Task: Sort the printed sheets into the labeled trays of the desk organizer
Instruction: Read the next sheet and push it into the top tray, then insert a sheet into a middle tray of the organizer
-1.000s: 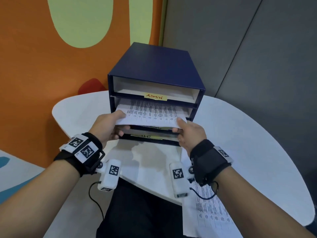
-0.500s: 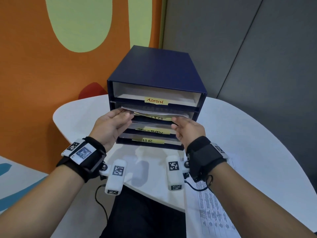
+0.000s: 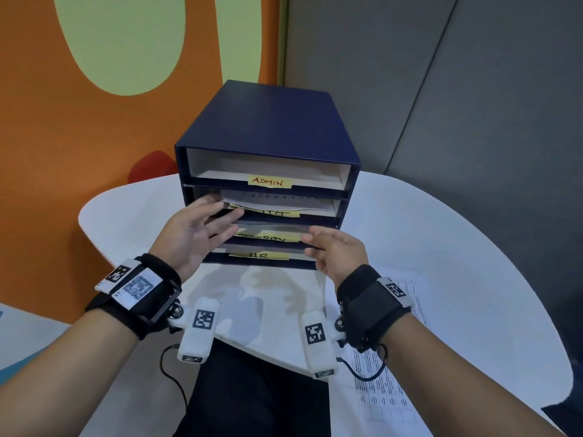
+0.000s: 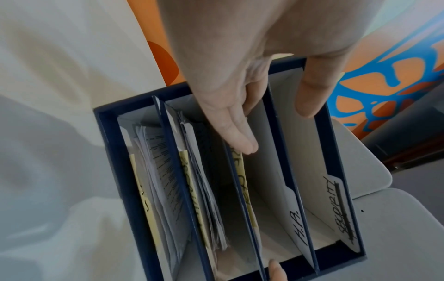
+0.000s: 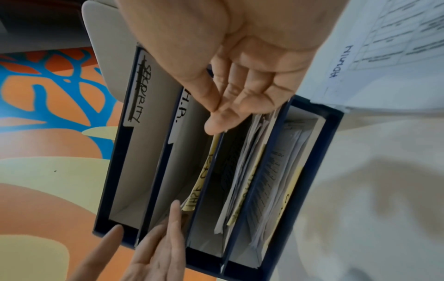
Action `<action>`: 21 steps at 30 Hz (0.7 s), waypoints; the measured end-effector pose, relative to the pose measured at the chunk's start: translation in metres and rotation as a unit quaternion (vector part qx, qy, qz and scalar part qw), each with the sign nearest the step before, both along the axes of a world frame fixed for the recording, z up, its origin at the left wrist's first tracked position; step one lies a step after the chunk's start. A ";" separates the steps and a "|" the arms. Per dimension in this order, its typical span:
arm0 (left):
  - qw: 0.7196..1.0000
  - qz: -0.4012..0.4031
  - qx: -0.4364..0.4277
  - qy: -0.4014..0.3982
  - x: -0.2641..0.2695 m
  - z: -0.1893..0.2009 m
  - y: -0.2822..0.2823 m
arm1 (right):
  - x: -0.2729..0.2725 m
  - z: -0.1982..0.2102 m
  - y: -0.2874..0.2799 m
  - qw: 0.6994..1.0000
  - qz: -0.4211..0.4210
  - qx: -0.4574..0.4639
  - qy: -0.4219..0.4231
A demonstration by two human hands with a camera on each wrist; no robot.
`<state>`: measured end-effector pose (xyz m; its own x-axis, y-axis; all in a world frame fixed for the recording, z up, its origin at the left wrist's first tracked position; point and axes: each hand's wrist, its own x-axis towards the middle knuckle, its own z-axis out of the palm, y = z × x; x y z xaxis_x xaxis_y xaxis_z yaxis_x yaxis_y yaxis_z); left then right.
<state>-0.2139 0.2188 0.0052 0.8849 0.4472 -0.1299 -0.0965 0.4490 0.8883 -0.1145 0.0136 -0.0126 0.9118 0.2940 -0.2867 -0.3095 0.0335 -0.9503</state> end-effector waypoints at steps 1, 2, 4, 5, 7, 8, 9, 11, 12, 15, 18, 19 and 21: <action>1.000 0.001 0.009 -0.001 0.000 0.001 -0.001 | -0.001 -0.001 -0.004 1.000 0.002 -0.011 -0.003; 1.000 -0.002 0.022 0.003 0.000 0.000 -0.001 | -0.002 -0.001 -0.009 1.000 0.006 -0.023 -0.006; 0.998 0.004 0.060 0.008 0.001 0.000 -0.003 | -0.005 -0.003 -0.022 0.999 0.021 -0.046 -0.016; 0.996 0.004 0.082 0.015 0.002 0.001 -0.005 | -0.006 -0.004 -0.030 0.998 0.029 -0.057 -0.022; 0.990 0.009 0.134 0.030 0.003 0.003 -0.011 | -0.008 -0.007 -0.048 0.996 0.035 -0.079 -0.030; 0.988 0.014 0.151 0.040 0.004 0.003 -0.014 | -0.008 -0.008 -0.058 0.996 0.029 -0.085 -0.028; 0.985 0.021 0.164 0.051 0.005 0.002 -0.017 | -0.006 -0.010 -0.067 0.996 0.019 -0.087 -0.025; 0.976 0.030 0.204 0.068 0.005 0.000 -0.024 | -0.002 -0.012 -0.086 0.995 -0.003 -0.095 -0.021; 0.972 0.027 0.226 0.066 0.004 0.000 -0.029 | 0.001 -0.014 -0.096 0.995 -0.012 -0.100 -0.020; 0.954 0.003 0.293 0.067 0.000 -0.001 -0.050 | 0.008 -0.021 -0.126 0.993 -0.039 -0.108 -0.016; 0.940 -0.049 0.327 0.089 -0.003 -0.006 -0.070 | 0.012 -0.032 -0.161 0.991 -0.063 -0.118 -0.004; 0.935 -0.069 0.333 0.099 -0.005 -0.009 -0.076 | 0.011 -0.037 -0.174 0.990 -0.072 -0.122 0.004; 0.927 -0.100 0.341 0.119 -0.006 -0.015 -0.085 | 0.011 -0.049 -0.196 0.987 -0.093 -0.132 0.020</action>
<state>-0.2196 0.1334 -0.0101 0.9420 0.3263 -0.0791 0.1628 -0.2379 0.9576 -0.1037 -0.1820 -0.0621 0.9292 0.0324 -0.3683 -0.3595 -0.1537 -0.9204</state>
